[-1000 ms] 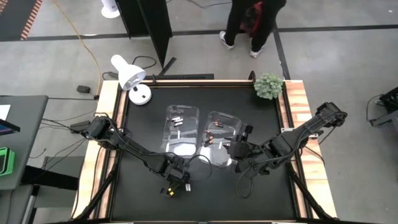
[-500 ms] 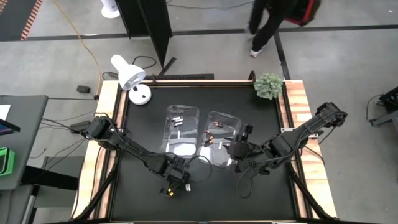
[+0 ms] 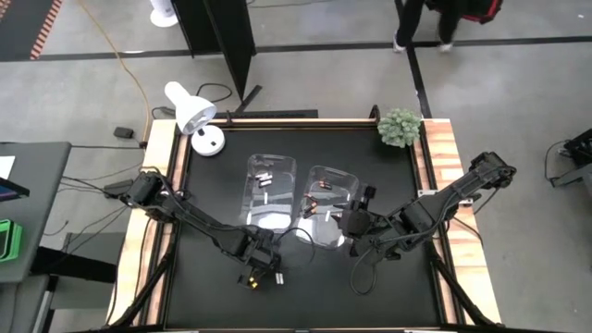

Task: Sort batteries
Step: Put the white battery into the left transparent bin

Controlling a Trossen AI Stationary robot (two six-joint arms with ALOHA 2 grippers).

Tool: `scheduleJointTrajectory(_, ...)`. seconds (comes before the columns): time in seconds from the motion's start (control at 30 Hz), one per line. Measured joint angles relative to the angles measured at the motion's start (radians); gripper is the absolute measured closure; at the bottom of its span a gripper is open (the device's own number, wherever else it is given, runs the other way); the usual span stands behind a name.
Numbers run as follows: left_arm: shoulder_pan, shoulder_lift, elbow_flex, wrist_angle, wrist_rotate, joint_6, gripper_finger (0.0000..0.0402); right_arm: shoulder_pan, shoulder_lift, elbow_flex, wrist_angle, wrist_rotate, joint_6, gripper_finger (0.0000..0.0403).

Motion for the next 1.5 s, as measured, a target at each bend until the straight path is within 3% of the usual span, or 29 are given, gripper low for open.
scheduleJointTrajectory(0.97, -0.001, -0.013, 0.005, -0.019, 0.0, -0.001, 0.038, 0.0, 0.0, 0.0, -0.001, 0.0, 0.0, 0.0271)
scheduleJointTrajectory(1.5, -0.002, -0.124, 0.005, -0.037, -0.008, -0.003, 0.038, 0.0, 0.0, 0.0, -0.001, 0.0, -0.001, 0.0271)
